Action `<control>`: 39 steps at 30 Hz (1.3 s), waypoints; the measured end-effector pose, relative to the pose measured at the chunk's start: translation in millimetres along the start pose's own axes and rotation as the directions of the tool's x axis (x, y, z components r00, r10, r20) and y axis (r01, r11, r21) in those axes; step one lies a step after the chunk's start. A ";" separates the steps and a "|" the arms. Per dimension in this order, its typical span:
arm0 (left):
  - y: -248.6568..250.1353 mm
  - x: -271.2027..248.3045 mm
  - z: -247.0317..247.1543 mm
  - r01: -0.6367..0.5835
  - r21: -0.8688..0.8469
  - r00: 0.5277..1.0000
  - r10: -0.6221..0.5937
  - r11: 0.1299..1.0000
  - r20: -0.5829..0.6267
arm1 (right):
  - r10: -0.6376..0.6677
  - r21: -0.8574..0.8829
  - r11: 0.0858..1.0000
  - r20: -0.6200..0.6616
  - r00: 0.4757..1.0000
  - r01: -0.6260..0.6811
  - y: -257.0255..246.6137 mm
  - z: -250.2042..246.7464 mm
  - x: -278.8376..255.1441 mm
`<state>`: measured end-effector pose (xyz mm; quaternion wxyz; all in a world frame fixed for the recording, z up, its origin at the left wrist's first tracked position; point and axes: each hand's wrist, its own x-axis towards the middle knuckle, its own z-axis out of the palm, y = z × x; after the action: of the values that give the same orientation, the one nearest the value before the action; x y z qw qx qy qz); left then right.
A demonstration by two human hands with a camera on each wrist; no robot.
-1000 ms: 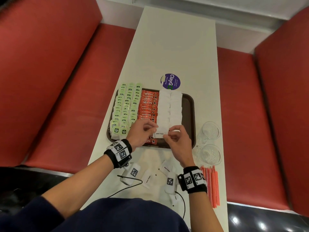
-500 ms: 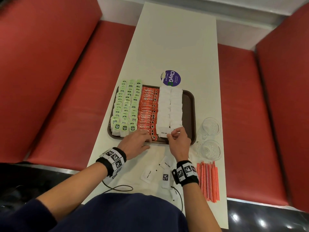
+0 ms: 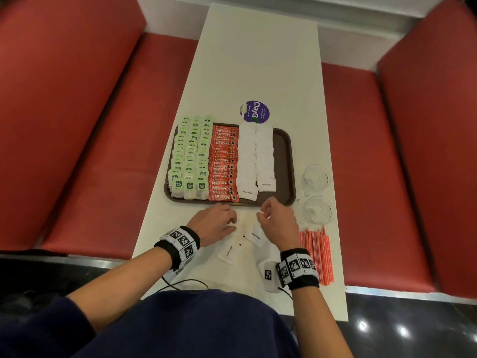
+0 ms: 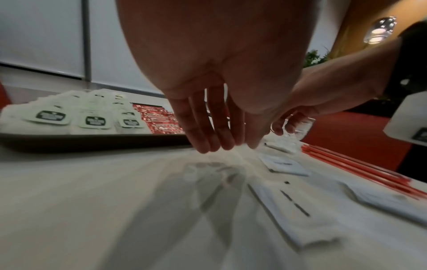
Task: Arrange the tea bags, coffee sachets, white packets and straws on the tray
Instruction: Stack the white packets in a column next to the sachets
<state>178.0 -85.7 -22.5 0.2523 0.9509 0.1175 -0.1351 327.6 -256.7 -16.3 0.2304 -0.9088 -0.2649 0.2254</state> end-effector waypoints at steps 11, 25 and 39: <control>13.0 -9.9 36.8 -0.035 0.131 0.988 0.015 0.991 0.153 | 0.008 -0.129 0.992 0.060 0.998 0.000 21.2 42.8 -46.0; -1.7 -13.7 17.9 0.163 -0.340 0.981 -0.190 0.926 -0.048 | -0.053 0.372 0.925 -0.061 0.997 0.072 13.7 23.4 -58.7; 19.7 3.0 38.3 0.058 -0.083 0.996 -0.052 0.995 0.073 | -0.055 0.362 0.932 0.040 0.998 0.037 24.5 -10.0 -55.7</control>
<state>179.0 -121.4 -46.7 0.2928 0.9304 0.1402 -0.1702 300.0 -310.7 -5.6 0.3920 -0.8387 -0.2460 0.2870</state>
